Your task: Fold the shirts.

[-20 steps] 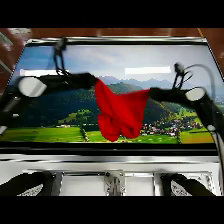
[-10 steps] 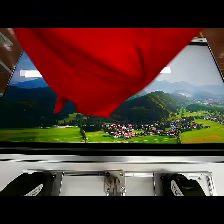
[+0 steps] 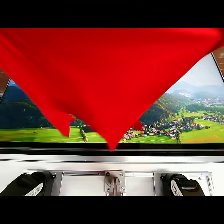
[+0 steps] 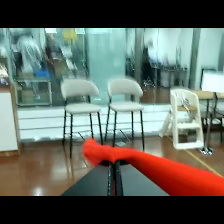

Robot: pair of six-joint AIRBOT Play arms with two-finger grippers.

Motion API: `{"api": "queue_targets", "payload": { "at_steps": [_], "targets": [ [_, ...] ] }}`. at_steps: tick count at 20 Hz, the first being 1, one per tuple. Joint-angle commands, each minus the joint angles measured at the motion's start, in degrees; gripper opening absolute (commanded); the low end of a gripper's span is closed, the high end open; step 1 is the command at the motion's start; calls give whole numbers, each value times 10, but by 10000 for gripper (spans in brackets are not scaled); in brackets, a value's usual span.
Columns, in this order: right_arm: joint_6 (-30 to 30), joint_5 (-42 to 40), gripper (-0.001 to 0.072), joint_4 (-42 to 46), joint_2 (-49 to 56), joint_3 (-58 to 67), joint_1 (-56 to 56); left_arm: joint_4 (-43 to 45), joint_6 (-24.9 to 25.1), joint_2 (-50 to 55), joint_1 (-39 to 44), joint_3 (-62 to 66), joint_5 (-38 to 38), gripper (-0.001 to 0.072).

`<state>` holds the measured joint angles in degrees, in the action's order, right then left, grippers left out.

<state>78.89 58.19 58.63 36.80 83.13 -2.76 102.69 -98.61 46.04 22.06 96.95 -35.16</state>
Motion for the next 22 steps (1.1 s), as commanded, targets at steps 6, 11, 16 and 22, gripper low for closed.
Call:
{"api": "queue_targets", "payload": {
  "at_steps": [6,11,16,22],
  "targets": [
    [60,182,57,70,142,-24,0,-68,-86,221,-78,0,-55,41],
    [67,140,57,106,299,-113,0,-215,-86,408,-37,-2,-75,42],
    [73,88,57,27,410,-115,0,-262,-38,504,9,-2,-195,55],
    [53,95,58,3,417,-115,2,-250,29,457,-73,6,-535,662]
  ]
}}
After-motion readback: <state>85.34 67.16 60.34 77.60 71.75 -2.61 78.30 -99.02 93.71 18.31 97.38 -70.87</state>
